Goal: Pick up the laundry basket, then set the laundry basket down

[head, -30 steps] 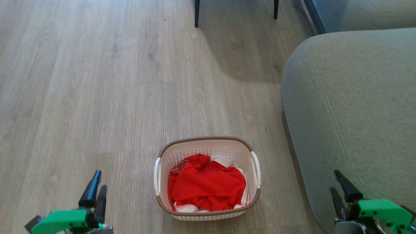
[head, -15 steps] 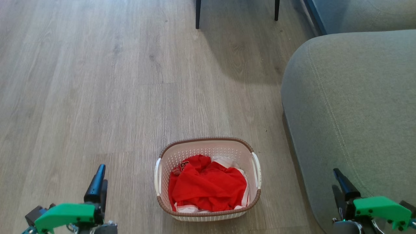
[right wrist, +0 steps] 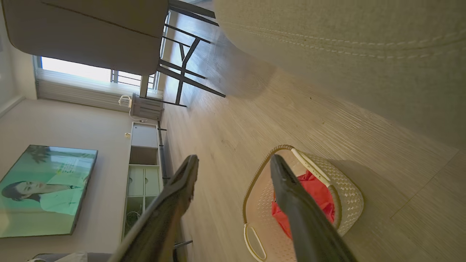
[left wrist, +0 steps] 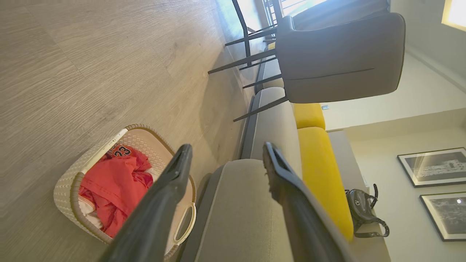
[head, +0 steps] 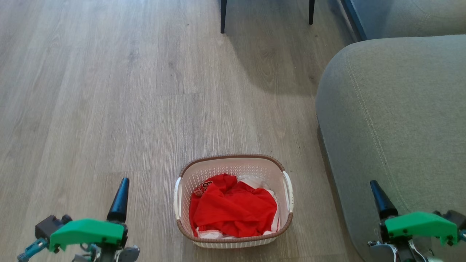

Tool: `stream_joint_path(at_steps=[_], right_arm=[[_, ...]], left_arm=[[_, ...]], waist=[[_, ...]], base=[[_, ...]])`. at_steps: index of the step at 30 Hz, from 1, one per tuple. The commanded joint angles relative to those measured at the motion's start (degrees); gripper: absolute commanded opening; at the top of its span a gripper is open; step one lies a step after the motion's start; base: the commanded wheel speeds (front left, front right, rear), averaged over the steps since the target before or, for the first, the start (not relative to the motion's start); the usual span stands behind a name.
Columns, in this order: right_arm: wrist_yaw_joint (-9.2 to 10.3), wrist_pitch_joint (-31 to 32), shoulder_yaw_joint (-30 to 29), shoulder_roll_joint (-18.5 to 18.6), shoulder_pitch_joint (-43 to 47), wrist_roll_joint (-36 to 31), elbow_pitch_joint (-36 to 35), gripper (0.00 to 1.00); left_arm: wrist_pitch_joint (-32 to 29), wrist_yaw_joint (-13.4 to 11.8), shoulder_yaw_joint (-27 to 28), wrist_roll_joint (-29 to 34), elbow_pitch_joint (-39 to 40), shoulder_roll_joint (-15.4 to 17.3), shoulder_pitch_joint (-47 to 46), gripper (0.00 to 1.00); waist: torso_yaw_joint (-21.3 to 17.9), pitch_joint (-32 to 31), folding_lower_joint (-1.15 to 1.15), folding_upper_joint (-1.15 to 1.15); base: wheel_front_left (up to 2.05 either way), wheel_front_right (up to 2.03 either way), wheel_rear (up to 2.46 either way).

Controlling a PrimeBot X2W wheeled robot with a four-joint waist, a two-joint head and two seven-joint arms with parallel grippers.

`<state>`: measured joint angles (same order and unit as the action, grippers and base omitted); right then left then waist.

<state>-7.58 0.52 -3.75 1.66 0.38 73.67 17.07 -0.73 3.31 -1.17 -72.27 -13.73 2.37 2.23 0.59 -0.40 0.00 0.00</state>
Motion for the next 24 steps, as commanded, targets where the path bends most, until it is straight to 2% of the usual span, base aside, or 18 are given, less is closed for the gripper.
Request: stream_joint_path(at_steps=[1,12,24], right_arm=[[0.03,-0.7,0.5,0.5,-2.6,-2.0,-2.6,1.00],[0.03,-2.6,2.1,0.6,-2.1,-11.6,-4.9,1.00],[0.04,-4.6,4.0,0.7,-1.5,-20.8,-6.3,1.00]], left_arm=[[0.7,-0.4,0.4,2.0,2.6,0.3,-3.1,1.00],[2.6,-1.6,-1.2,14.6,4.8,0.6,-2.5,1.00],[4.6,-4.5,-4.3,25.6,6.4,2.8,-1.5,1.00]], waist=[[0.0,0.0,0.00,0.00],[0.2,-0.5,0.00,0.00],[0.3,-1.1,0.00,0.00]], base=[[0.00,0.00,0.00],[0.00,0.00,0.00],[0.00,0.00,0.00]])
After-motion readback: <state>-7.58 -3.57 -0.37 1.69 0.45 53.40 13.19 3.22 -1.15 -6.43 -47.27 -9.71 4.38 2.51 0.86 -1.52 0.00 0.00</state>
